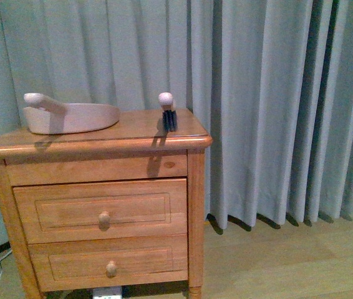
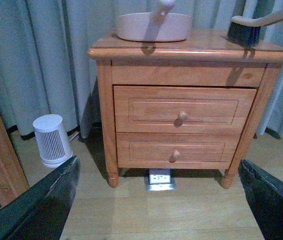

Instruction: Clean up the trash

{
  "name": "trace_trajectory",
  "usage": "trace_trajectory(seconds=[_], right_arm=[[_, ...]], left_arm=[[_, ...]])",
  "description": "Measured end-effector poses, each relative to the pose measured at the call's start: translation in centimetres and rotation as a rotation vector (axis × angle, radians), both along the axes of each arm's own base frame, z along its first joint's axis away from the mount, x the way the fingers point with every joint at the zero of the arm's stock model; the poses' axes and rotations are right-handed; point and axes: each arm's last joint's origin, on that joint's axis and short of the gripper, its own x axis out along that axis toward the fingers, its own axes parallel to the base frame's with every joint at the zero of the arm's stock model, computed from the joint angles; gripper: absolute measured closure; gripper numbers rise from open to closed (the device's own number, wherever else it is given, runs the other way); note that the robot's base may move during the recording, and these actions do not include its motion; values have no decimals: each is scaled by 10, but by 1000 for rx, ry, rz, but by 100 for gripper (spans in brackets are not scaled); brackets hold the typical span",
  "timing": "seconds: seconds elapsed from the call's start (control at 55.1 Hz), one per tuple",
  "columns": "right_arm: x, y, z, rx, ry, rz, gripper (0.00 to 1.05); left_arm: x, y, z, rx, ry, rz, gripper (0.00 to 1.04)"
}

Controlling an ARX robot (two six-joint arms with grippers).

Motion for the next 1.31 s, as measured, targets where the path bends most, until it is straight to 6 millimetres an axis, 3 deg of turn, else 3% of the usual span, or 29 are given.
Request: trace_trajectory(seconds=[1.308], right_arm=[[0,0,0,0,0,1,7]], left_arm=[[0,0,0,0,0,0,8]])
